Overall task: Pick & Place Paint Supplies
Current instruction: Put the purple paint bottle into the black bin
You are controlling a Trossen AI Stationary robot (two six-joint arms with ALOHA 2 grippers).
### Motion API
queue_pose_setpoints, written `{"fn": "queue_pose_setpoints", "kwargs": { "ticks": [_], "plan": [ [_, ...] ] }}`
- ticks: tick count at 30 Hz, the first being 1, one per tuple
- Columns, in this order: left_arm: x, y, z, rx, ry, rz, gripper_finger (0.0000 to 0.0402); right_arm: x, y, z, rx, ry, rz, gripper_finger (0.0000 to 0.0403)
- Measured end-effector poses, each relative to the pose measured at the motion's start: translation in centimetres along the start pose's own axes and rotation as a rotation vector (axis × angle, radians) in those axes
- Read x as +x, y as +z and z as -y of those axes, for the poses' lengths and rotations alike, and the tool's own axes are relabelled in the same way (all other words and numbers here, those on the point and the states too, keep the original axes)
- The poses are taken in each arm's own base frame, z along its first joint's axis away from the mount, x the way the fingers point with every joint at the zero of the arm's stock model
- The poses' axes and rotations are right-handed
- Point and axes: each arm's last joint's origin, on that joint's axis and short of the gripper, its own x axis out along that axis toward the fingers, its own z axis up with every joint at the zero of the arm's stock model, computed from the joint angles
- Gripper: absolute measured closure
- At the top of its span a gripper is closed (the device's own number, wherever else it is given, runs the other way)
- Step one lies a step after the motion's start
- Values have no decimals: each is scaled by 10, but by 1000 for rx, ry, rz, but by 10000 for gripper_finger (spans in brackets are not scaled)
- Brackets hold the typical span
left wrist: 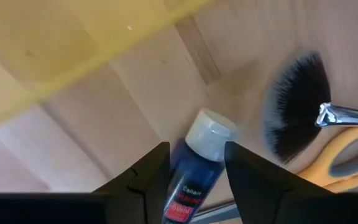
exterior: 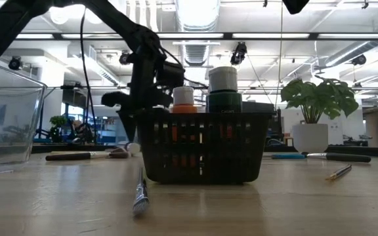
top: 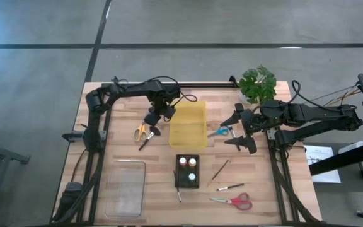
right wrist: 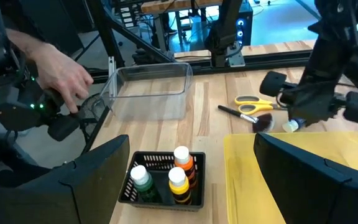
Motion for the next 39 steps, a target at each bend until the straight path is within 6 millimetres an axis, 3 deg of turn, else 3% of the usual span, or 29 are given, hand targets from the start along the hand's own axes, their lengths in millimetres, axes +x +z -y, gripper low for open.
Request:
{"fn": "queue_pose_setpoints", "kwargs": {
  "ticks": [10,22,29,35,39],
  "plan": [
    [10,2,13,48,-1,-2,240,0,0,0,-11,0,1,60],
    [27,2,12,31,63,26,240,0,0,0,-9,1,4,60],
    [28,3,8,-54,105,40,278,0,1,0,-12,1,8,60],
    [26,2,7,-132,118,43,281,0,1,0,-4,2,8,60],
    [11,2,9,-169,166,84,281,0,1,0,0,2,7,60]
  ]
}}
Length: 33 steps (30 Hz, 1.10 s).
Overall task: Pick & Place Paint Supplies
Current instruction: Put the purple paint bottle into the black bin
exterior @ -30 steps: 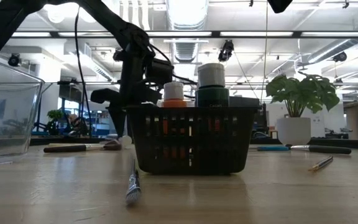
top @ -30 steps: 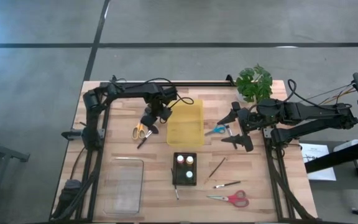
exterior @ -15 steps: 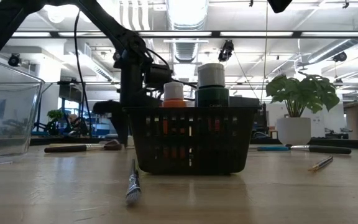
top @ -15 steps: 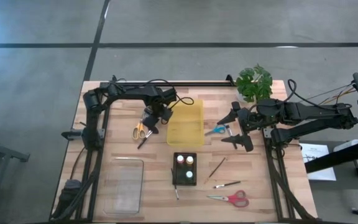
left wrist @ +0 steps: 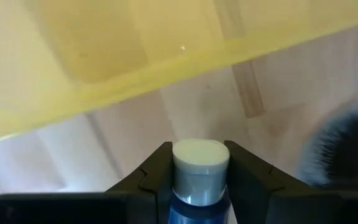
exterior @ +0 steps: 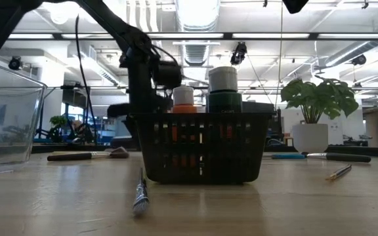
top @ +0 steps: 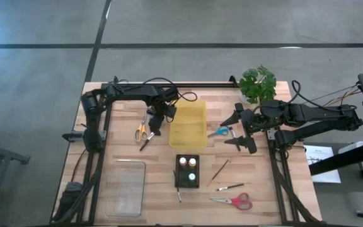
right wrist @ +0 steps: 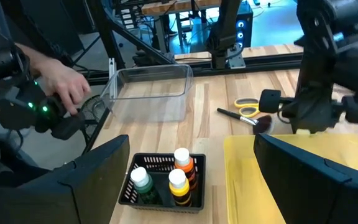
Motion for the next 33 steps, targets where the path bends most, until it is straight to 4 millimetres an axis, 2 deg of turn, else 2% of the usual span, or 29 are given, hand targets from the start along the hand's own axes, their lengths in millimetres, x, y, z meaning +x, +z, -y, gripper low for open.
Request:
{"fn": "queue_pose_setpoints", "kwargs": {
  "ticks": [4,8,13,16,21,29,33],
  "plan": [
    [-28,-1,2,-30,58,58,281,0,0,0,2,0,0,60],
    [-73,-7,8,-59,120,188,281,0,0,0,8,0,0,60],
    [-134,-12,32,-84,71,537,281,0,0,0,11,0,1,60],
    [-155,-13,57,-53,29,775,281,0,0,0,12,-4,2,60],
    [-157,-16,111,-14,-9,1025,281,0,0,0,23,-7,3,60],
    [-129,-15,207,94,-48,1432,281,0,1,0,29,-5,16,60],
    [-106,-18,231,35,-7,1466,281,0,4,-1,26,-2,43,60]
  ]
}}
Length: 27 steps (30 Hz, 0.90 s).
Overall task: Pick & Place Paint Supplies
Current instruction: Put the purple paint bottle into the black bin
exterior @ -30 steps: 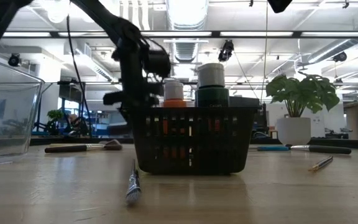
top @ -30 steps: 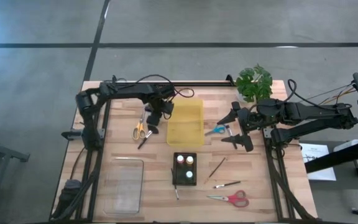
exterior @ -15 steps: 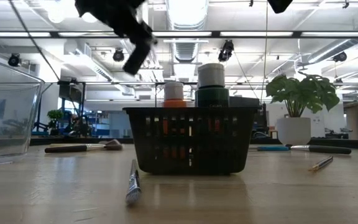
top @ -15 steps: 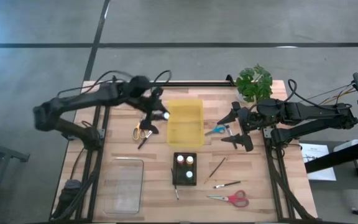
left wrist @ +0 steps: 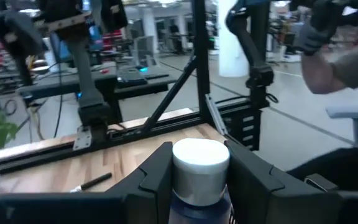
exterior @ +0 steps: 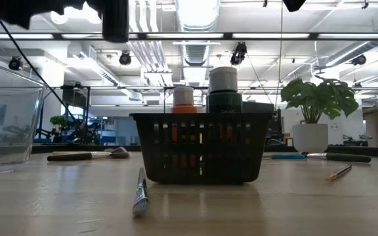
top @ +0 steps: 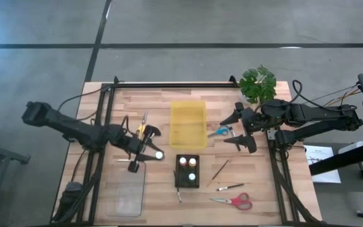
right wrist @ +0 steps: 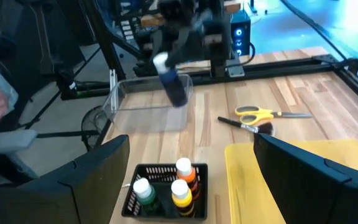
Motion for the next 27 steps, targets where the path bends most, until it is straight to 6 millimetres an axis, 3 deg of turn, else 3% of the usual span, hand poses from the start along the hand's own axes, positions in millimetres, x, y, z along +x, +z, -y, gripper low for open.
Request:
{"fn": "queue_pose_setpoints", "kwargs": {
  "ticks": [10,16,22,27],
  "plan": [
    [4,-28,1,-70,16,-43,281,0,3,-1,-3,6,29,60],
    [-10,-46,-26,-74,154,-90,281,0,3,-1,-3,6,30,60],
    [-42,-62,-58,-62,376,36,281,0,3,-1,-8,6,28,60],
    [-59,-71,-76,-27,587,27,281,0,3,-1,-24,6,26,60]
  ]
}}
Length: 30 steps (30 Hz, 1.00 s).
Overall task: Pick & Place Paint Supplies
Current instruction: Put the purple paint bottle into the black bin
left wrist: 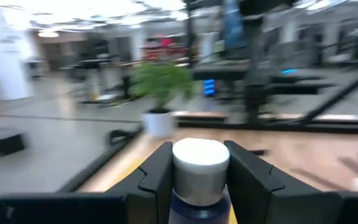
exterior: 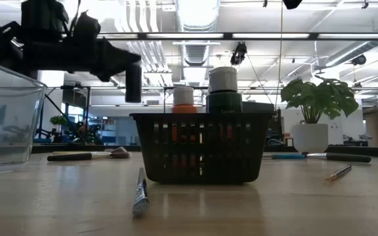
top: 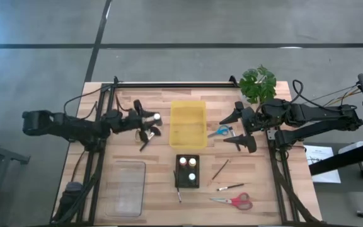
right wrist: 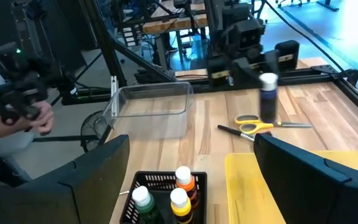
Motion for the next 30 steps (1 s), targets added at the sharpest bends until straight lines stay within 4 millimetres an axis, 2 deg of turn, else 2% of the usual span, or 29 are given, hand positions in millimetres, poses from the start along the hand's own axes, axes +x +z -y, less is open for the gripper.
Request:
{"fn": "queue_pose_setpoints", "kwargs": {
  "ticks": [6,9,13,23,30],
  "plan": [
    [7,3,-19,38,236,0,281,0,0,0,-18,0,0,60],
    [12,-3,-28,26,318,-37,281,0,0,0,-29,0,0,60],
    [24,-11,-39,-12,369,-23,281,0,0,0,-39,0,1,60],
    [57,-48,-58,-31,480,16,281,0,0,0,-43,3,0,60],
    [58,-65,-63,-43,534,-26,281,0,-1,0,-36,3,-10,60]
  ]
}}
